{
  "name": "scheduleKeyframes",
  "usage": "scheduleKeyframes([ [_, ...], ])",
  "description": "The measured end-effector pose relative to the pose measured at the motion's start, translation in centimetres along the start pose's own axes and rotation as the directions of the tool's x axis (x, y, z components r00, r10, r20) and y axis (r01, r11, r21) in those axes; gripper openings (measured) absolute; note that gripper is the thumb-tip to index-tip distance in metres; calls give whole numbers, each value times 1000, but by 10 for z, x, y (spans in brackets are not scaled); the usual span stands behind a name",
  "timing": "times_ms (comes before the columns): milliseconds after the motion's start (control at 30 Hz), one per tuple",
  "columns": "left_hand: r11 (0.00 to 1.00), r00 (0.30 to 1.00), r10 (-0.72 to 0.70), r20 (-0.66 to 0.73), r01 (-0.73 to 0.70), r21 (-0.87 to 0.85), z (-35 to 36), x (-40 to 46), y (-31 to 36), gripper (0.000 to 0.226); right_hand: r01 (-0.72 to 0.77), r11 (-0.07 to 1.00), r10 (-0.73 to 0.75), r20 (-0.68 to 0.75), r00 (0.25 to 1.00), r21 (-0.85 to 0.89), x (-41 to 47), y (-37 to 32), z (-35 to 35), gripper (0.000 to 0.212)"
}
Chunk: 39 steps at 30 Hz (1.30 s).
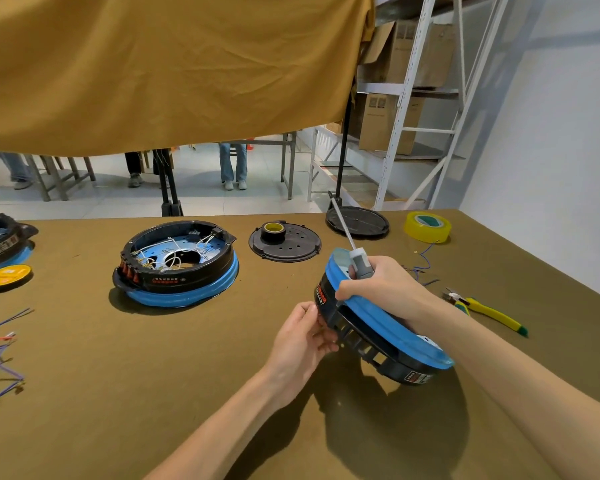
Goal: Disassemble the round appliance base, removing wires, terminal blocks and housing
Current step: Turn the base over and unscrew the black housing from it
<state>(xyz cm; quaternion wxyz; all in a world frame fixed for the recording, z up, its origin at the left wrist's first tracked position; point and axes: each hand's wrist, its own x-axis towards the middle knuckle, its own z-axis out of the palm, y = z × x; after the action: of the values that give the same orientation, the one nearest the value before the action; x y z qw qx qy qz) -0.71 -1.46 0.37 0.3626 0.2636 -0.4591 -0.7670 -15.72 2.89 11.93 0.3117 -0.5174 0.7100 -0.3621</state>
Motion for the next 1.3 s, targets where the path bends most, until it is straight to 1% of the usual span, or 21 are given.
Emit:
scheduleKeyframes([
  [100,998,999,-37,-9,36,-60,-1,0,0,32,-4,1000,4,-5,1000,-10,0,-1,3,29],
  [300,996,998,-42,-47,38,-83,-3,2,-1,38,1,1000,-2,-21,1000,-25,2,-1,5,29],
  [433,978,997,-65,-37,56,-203,-5,3,-1,34,7,1000,-7,-21,1000,-23,2,0,6,28],
  [567,983,995,-62,-75,48,-178,-4,2,-7,36,28,1000,-28,-27,999,-9,3,2,7,28],
  [633,985,996,-64,-67,52,-166,-2,-1,-9,35,38,999,-39,-25,999,-9,4,3,9,29],
  [767,973,994,-78,-82,58,-222,0,-1,-10,36,79,997,-79,-22,997,-7,4,5,15,34],
  [933,984,987,-86,-133,62,-169,-2,1,-8,34,102,994,-103,-33,994,-35,6,7,15,33],
  [1067,994,984,-89,-153,80,-68,-3,0,-5,32,106,991,-107,-12,994,-83,5,9,18,34],
  [1167,992,980,-125,-154,118,-50,-8,-1,-2,30,147,980,-150,-15,989,-136,2,16,23,33],
  [1300,983,976,-183,-122,184,4,-19,-2,4,22,193,953,-214,-69,974,-235,-4,29,30,36],
])
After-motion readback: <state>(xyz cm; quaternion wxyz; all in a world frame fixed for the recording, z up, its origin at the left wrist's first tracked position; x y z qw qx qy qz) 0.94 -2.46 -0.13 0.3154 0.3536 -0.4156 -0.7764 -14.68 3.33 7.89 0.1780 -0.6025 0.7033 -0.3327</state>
